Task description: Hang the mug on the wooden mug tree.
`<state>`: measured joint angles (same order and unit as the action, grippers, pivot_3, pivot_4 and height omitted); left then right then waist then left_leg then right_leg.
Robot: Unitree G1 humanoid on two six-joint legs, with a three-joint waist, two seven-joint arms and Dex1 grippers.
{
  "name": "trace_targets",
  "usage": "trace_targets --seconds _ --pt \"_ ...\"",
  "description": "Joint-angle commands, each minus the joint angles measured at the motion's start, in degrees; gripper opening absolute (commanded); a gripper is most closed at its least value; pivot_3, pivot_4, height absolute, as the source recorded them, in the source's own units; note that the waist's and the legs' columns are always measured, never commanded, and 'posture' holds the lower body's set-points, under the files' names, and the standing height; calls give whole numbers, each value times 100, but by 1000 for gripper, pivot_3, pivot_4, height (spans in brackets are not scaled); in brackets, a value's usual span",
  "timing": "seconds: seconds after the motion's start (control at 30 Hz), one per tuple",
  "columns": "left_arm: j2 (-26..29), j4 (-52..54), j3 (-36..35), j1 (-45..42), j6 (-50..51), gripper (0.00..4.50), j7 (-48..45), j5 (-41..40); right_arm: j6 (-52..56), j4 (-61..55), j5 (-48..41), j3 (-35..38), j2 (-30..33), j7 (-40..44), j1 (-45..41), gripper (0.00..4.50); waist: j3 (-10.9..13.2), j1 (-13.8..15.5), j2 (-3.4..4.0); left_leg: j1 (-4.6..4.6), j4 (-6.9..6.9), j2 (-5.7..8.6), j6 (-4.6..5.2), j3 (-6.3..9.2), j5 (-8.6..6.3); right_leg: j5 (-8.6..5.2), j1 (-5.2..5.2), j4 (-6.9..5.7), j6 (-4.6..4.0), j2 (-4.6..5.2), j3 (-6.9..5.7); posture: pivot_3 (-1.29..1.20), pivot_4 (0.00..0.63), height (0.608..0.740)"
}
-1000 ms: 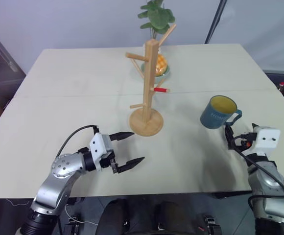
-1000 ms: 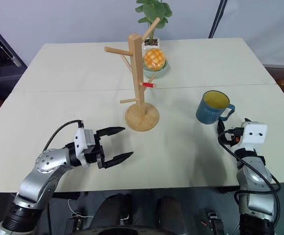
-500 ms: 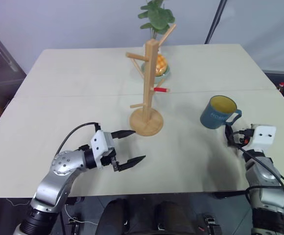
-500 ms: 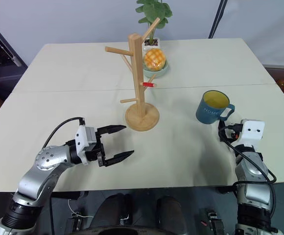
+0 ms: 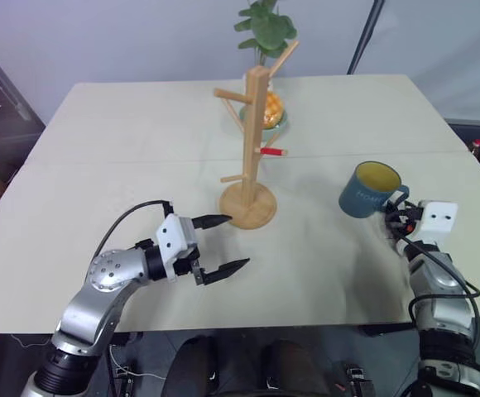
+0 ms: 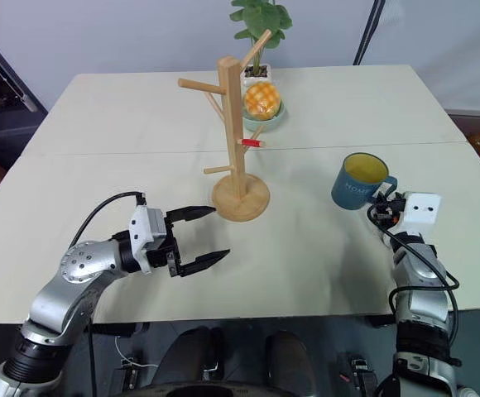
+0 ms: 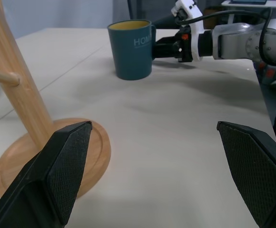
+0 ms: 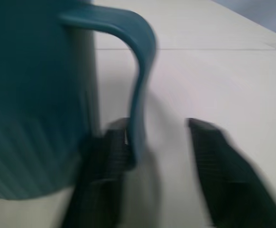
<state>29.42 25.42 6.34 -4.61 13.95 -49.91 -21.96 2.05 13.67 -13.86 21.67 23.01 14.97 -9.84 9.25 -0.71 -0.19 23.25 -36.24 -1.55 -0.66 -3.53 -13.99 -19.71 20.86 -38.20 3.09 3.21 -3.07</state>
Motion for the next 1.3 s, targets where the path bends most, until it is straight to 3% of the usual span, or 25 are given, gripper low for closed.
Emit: trace_targets --seconds 0.03,0.13,0.3,0.6,1.3 --pt "40 234 -48 -15 24 4500 58 -69 -117 -260 -172 2 6 212 12 44 0 3 0 0 0 0 0 0 0 0 0 0 0 0 0 0 150 739" --pt "54 226 -95 -16 47 4500 87 -72 -70 -677 -139 -226 106 528 192 44 0 2 0 -1 -1 0 0 1 0 0 -1 0 0 0 0 0 150 739" --pt "207 -60 -457 -63 -8 4500 103 -84 -162 -2029 233 -889 932 1485 562 44 4 -10 4 0 0 -1 0 1 0 0 1 0 0 0 1 0 150 739" --pt "527 -447 -830 -289 -141 4500 -147 -141 743 -3678 110 -1223 2013 2348 106 44 19 25 -19 -1 -3 -3 -1 4 0 0 -3 2 0 -1 -1 0 150 739" --pt "655 -240 -1119 -423 254 4500 -144 -624 2617 -4378 671 -2472 2065 2319 -2032 44 23 -1 -26 4 -5 -3 -1 7 1 1 5 1 -2 0 -1 0 150 739"
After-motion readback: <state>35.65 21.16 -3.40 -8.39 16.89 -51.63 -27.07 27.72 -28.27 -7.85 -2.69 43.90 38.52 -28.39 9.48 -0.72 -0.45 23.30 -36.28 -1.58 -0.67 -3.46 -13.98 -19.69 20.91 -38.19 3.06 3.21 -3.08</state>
